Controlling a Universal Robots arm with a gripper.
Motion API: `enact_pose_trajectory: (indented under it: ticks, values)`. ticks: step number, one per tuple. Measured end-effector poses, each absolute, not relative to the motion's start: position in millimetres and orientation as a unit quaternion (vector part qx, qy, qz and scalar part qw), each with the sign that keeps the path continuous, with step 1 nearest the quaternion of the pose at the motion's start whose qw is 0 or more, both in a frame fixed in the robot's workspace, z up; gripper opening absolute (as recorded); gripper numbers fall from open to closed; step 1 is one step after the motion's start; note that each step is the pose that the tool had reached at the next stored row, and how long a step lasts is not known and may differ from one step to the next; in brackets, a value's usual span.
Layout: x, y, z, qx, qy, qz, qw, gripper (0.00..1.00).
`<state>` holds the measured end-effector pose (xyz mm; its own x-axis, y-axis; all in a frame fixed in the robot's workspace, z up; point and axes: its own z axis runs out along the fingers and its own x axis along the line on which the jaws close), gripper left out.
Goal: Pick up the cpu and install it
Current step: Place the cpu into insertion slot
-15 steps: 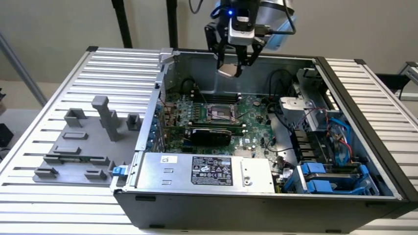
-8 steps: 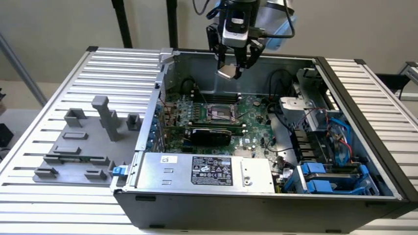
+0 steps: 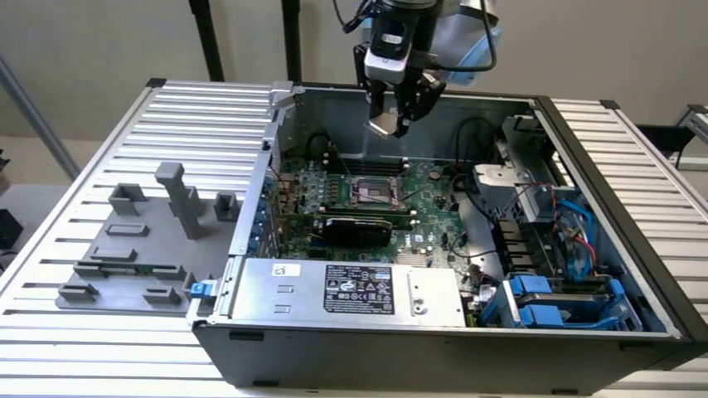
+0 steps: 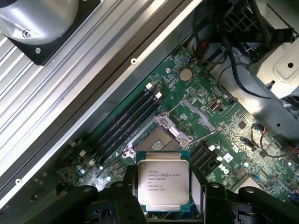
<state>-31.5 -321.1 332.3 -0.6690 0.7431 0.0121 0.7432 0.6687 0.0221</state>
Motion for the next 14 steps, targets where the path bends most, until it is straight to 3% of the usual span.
enact_pose_trajectory:
  ticks: [14]
  values:
    - [-31.5,-321.1,323.2,-0.520,-0.854,-0.013,-0.001,0.55]
